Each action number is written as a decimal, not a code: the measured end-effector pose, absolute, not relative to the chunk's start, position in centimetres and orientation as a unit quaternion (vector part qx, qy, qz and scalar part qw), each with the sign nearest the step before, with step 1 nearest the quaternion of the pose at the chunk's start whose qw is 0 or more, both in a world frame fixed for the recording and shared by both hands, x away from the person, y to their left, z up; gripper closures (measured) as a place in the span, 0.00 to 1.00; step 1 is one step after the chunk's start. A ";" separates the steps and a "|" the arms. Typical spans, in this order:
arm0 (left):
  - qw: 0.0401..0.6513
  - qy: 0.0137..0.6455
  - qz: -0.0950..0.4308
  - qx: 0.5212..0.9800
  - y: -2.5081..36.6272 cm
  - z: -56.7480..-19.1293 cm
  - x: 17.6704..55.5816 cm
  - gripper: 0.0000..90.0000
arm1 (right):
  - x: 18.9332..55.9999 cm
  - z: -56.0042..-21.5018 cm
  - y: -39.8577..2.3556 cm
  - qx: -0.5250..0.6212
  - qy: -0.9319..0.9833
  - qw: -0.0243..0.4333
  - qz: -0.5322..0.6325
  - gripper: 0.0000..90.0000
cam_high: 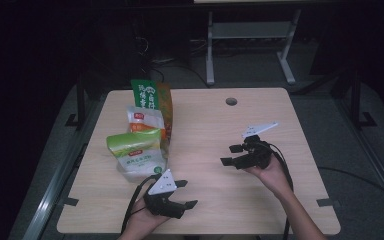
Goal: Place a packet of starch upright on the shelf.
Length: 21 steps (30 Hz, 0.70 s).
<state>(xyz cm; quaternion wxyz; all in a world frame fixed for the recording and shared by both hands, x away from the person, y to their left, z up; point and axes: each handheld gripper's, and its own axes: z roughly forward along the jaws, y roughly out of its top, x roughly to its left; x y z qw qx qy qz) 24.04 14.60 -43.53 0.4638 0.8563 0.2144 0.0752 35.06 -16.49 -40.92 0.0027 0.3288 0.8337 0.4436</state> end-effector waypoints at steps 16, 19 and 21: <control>0.459 0.211 0.072 0.860 14.5 -43.7 24.2 0.33 | 33.8 -42.3 -19.5 0.358 0.823 0.007 0.442 0.34; 0.460 0.211 0.072 0.860 14.5 -43.7 24.2 0.33 | 33.4 -42.4 -20.1 0.361 0.819 0.008 0.445 0.34; 0.459 0.209 0.073 0.861 14.5 -43.7 24.2 0.33 | 33.1 -42.5 -20.4 0.364 0.818 0.011 0.445 0.33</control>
